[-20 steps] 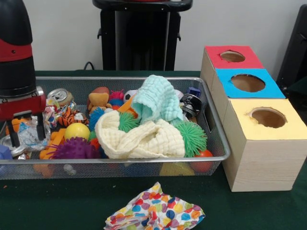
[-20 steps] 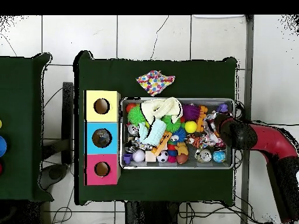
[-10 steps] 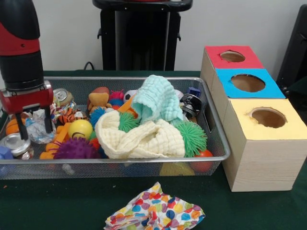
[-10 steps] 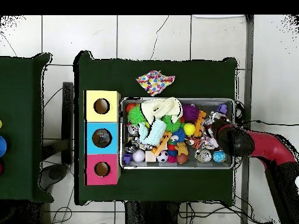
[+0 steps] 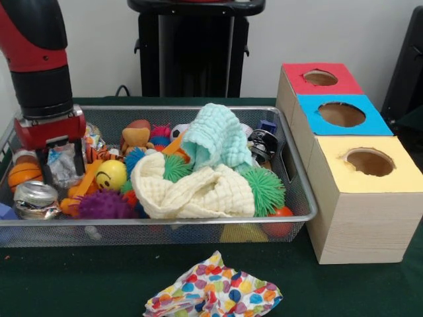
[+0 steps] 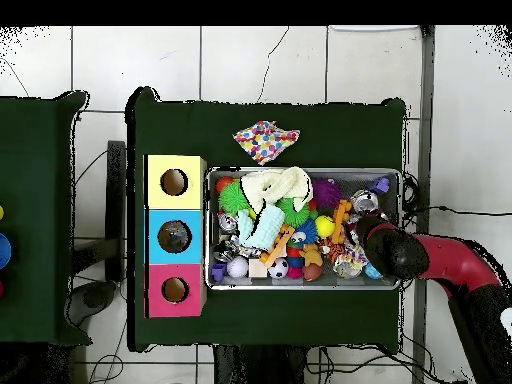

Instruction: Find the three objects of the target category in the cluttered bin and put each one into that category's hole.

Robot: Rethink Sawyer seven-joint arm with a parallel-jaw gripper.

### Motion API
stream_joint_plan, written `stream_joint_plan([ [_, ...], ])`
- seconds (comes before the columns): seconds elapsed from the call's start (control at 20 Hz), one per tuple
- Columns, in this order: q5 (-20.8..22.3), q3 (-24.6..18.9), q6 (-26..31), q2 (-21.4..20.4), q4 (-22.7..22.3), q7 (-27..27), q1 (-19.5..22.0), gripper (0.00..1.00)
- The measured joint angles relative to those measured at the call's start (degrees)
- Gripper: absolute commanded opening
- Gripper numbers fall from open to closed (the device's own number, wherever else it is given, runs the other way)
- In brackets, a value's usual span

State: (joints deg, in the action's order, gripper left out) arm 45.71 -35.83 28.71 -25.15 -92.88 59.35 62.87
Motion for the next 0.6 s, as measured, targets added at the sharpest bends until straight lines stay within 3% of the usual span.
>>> stream_joint_plan([
  [0.5, -0.3, 0.8, 0.0, 0.3, -1.6, 0.0, 0.1, 1.0],
  [0.55, -0.4, 1.1, 0.0, 0.3, -1.8, 0.0, 0.1, 0.0],
  [0.6, -0.4, 1.2, 0.0, 0.3, -1.8, 0.0, 0.1, 0.0],
])
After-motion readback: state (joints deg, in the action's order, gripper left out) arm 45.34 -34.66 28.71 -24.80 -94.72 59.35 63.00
